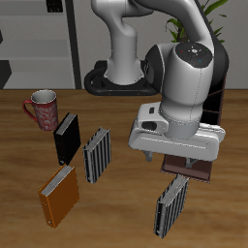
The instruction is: Place the left striped book into the left desk caddy's right compartment
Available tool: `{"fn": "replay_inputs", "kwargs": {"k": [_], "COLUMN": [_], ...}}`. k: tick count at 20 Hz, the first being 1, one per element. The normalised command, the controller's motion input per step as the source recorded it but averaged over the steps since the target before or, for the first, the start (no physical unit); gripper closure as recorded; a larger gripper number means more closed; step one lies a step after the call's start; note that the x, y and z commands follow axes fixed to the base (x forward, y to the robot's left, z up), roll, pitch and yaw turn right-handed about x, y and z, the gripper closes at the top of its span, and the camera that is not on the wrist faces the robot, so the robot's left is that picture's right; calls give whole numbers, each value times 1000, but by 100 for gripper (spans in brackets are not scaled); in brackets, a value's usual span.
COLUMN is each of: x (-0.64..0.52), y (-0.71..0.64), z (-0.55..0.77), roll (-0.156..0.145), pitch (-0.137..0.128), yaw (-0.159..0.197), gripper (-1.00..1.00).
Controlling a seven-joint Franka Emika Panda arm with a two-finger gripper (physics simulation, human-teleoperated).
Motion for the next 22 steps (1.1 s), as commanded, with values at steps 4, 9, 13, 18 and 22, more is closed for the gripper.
{"fn": "replay_inputs", "kwargs": {"k": [4, 9, 13, 18, 22], "x": [171, 156, 124, 53, 30], "y": [24, 12, -15, -27, -190], "z": [-267, -335, -318, -351, -364], "roll": [-4, 5, -12, 39, -37], "pitch": [27, 42, 34, 15, 37], "yaw": [-20, -4, -29, 0, -12], "gripper": [-100, -100, -100, -100, 100]}}
